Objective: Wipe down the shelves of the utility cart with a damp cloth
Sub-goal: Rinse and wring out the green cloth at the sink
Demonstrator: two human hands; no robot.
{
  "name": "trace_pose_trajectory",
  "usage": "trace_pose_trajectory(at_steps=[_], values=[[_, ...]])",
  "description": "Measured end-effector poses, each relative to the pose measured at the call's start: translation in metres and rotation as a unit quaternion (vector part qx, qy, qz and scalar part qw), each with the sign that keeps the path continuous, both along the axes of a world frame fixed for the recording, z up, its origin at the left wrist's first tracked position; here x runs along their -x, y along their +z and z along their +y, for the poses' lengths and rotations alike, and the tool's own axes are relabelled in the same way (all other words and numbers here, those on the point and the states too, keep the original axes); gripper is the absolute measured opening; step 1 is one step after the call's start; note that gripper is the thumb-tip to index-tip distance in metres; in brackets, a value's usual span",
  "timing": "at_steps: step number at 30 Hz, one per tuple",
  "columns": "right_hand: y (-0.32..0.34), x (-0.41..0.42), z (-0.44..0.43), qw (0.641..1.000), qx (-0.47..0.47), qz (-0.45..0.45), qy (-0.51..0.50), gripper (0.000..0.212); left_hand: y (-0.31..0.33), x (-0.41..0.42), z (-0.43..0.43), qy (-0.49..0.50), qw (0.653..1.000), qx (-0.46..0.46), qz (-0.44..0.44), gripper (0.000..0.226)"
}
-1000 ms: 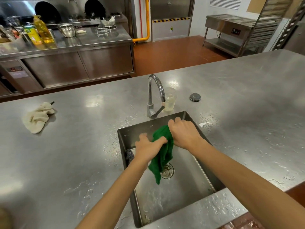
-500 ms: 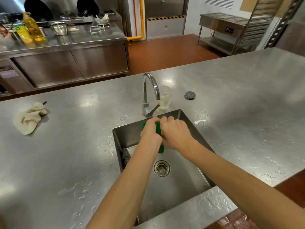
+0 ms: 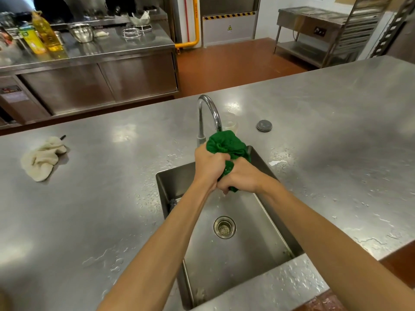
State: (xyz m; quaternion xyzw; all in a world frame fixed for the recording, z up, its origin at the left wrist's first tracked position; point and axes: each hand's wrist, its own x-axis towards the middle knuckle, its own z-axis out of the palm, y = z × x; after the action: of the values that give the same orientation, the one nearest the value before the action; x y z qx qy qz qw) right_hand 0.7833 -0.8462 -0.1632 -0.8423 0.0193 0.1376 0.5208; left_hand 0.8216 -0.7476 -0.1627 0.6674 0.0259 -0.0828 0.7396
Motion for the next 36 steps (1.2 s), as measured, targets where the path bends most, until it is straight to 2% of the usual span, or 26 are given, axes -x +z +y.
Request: trace_pose_trajectory(at_steps=[1,4,8,12,14,16,19,20,22,25,27,30,33,36], values=[[-0.003,0.000,0.000,1.000,-0.013,0.014,0.002,0.009,-0.003,-0.001,0.001,-0.012,1.000,-0.006,-0.007,0.023],[-0.008,-0.003,-0.004,0.997,-0.031,0.064,0.004,0.009,-0.006,-0.003,-0.001,-0.031,0.999,-0.010,-0.019,0.030],[-0.011,-0.006,-0.010,0.993,-0.024,0.113,0.002,0.022,-0.012,-0.007,-0.006,-0.035,0.999,-0.008,0.004,0.036],[-0.020,-0.002,0.000,0.998,0.005,0.061,-0.010,0.025,-0.022,-0.009,-0.005,0.020,0.997,-0.001,0.073,0.028],[-0.020,0.002,0.003,0.995,0.099,-0.002,-0.029,0.018,-0.025,-0.010,-0.004,0.070,0.988,0.033,0.133,0.027],[-0.021,0.006,0.006,0.960,0.261,-0.084,-0.062,0.047,-0.024,-0.009,-0.004,0.105,0.970,0.101,0.193,0.026],[-0.030,0.017,0.018,0.856,0.445,-0.249,-0.089,0.072,-0.017,-0.007,-0.002,0.115,0.937,0.197,0.264,0.031],[-0.035,0.020,0.021,0.825,0.466,-0.302,-0.102,0.072,-0.013,-0.007,-0.001,0.107,0.929,0.212,0.285,0.042],[-0.045,0.022,0.021,0.787,0.481,-0.369,-0.115,0.066,-0.012,-0.007,-0.002,0.094,0.921,0.211,0.313,0.060],[-0.046,0.016,0.009,0.752,0.530,-0.375,-0.117,0.058,-0.016,-0.006,-0.006,0.099,0.920,0.176,0.335,0.047],[-0.038,0.009,0.002,0.761,0.545,-0.334,-0.107,0.053,-0.013,0.000,-0.009,0.115,0.923,0.163,0.329,0.043],[-0.032,0.005,-0.004,0.814,0.510,-0.270,-0.063,0.057,-0.008,0.003,-0.013,0.159,0.939,0.120,0.279,0.015],[-0.027,0.002,0.003,0.858,0.444,-0.236,-0.101,0.047,-0.005,-0.002,-0.013,0.161,0.963,0.091,0.195,0.018],[-0.018,0.002,0.012,0.917,0.327,-0.183,-0.133,0.035,-0.003,-0.008,-0.009,0.126,0.983,0.051,0.126,0.028]])
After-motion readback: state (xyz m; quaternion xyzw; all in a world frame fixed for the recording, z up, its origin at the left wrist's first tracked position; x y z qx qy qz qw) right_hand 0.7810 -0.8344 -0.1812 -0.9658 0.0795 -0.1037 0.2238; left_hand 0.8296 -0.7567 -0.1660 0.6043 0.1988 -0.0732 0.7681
